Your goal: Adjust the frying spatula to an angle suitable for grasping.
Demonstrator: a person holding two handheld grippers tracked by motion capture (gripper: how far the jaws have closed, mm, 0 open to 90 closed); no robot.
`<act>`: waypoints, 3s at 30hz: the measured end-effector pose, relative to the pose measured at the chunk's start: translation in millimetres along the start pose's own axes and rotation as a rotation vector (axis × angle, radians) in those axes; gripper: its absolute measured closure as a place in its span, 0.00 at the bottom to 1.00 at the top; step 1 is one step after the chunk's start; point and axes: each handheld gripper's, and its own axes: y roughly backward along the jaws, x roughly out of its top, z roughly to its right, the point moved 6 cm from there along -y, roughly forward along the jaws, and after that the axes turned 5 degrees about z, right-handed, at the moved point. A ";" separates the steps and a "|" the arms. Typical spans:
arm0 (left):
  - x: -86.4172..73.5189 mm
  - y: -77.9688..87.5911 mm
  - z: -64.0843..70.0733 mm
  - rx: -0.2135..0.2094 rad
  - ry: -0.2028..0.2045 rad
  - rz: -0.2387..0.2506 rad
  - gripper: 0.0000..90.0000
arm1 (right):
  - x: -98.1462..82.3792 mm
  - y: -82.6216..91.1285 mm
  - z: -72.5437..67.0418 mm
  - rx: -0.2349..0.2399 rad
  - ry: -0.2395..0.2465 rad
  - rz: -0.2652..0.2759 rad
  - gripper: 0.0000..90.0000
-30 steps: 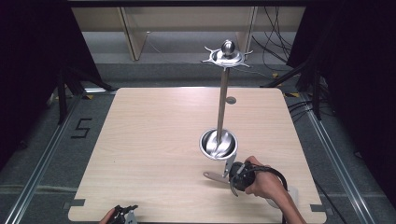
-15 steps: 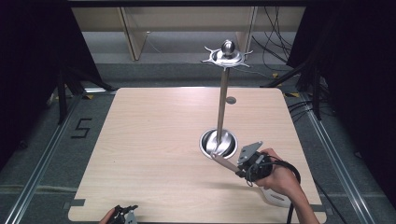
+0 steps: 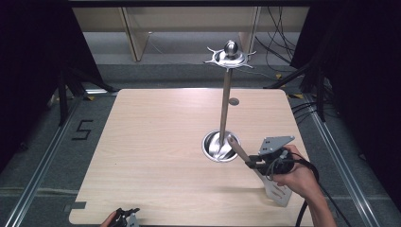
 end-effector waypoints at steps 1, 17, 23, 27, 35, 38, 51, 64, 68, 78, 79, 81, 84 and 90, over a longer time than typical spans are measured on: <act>0.0 0.4 -0.9 0.011 -0.006 -0.003 0.17 | 1.5 2.3 -0.1 0.009 -0.017 0.009 0.84; -0.1 0.4 -0.1 0.000 0.003 0.001 0.17 | 25.7 24.4 4.3 0.017 -0.101 0.244 0.84; -0.7 -1.3 1.4 -0.013 0.000 -0.005 0.17 | 33.8 27.3 5.5 0.012 -0.075 0.265 0.84; -1.5 -1.7 1.1 -0.011 -0.001 -0.009 0.17 | 38.7 27.6 4.5 0.040 -0.072 0.294 0.84; -1.2 -0.4 -0.4 0.008 0.001 -0.006 0.17 | 51.7 33.1 3.3 0.036 -0.091 0.348 0.84; -1.1 -0.1 -1.0 0.008 0.003 -0.006 0.17 | 54.1 35.3 5.5 0.039 -0.076 0.353 0.84; -2.5 -0.3 -2.5 0.016 0.014 -0.006 0.17 | 65.4 47.1 20.4 0.028 -0.107 0.421 0.84; -3.4 -1.1 -3.2 0.021 0.010 -0.015 0.17 | 80.5 59.9 45.8 0.006 -0.119 0.419 0.84; -3.6 -1.5 -2.9 0.019 0.012 -0.015 0.17 | 92.0 65.0 50.7 -0.012 -0.116 0.432 0.84; -3.4 -0.9 -2.6 0.012 0.015 -0.010 0.17 | 114.1 71.6 60.0 -0.006 -0.099 0.422 0.84; -3.5 -1.1 -2.8 0.015 0.014 -0.012 0.17 | 116.3 71.3 61.3 -0.015 -0.097 0.431 0.84; -3.8 -1.4 -3.3 0.022 0.011 -0.016 0.17 | 119.2 71.9 62.5 -0.003 -0.103 0.418 0.84; -3.7 -1.3 -2.8 0.011 0.012 -0.017 0.17 | 124.5 70.4 64.9 -0.011 -0.099 0.417 0.84; -3.6 -0.5 -2.5 0.002 0.017 -0.013 0.17 | 132.2 67.7 69.0 -0.006 -0.094 0.415 0.84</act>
